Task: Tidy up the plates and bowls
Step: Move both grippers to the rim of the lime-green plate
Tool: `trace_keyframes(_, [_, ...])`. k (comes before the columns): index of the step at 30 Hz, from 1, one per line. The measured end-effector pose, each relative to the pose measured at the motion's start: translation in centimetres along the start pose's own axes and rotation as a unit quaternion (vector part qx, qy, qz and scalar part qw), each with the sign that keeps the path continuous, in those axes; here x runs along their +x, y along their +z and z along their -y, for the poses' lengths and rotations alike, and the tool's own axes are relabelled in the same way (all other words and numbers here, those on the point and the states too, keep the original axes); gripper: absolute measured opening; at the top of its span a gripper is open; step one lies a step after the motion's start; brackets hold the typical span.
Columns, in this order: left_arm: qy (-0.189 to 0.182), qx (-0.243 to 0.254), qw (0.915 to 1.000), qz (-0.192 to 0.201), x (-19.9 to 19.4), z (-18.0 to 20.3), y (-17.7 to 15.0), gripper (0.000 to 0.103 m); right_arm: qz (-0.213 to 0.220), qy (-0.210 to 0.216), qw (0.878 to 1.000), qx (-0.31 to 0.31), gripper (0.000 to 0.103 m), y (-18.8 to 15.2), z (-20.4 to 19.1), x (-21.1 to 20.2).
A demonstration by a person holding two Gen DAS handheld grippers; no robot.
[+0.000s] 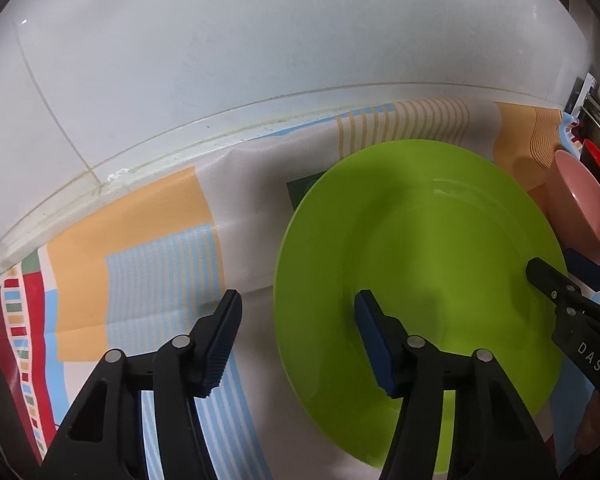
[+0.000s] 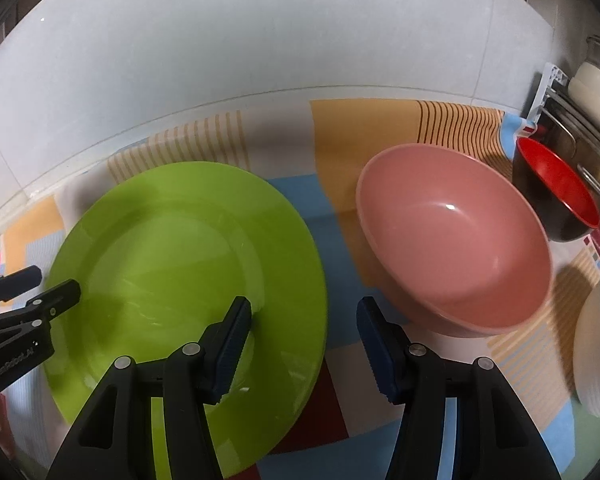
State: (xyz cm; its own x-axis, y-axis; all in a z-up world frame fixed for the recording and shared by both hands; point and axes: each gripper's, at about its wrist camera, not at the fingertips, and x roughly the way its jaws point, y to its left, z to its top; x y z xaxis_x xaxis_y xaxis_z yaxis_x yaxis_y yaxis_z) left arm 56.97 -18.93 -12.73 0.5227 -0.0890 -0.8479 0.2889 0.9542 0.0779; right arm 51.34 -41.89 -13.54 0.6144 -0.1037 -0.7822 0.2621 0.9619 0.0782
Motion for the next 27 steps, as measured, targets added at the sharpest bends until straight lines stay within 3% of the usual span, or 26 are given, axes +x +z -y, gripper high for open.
trace_keyframes(5, [-0.009, 0.001, 1.0, -0.001, 0.2, 0.0, 0.1, 0.053, -0.003, 0.005, 1.0, 0.002, 0.056, 0.1, 0.0, 0.4])
trace_keyframes(7, [-0.016, 0.002, 0.9999, -0.003, 0.1, 0.0, 0.1, 0.047, -0.004, 0.007, 1.0, 0.003, 0.055, 0.2, 0.0, 0.5])
trace_keyframes(10, [-0.027, -0.001, 0.9996, -0.007, 0.2, 0.1, 0.2, 0.042, -0.006, 0.016, 1.0, 0.001, 0.048, 0.2, -0.1, 0.5])
trace_keyframes(13, [-0.028, -0.003, 0.9995, -0.009, 0.2, 0.0, 0.5, 0.041, -0.009, 0.022, 1.0, -0.004, 0.043, 0.2, -0.3, 0.5])
trace_keyframes(27, [-0.025, -0.012, 0.9996, -0.01, -0.9, -0.6, -0.1, 0.04, -0.01, 0.015, 1.0, -0.013, 0.041, -0.1, -1.0, -0.5])
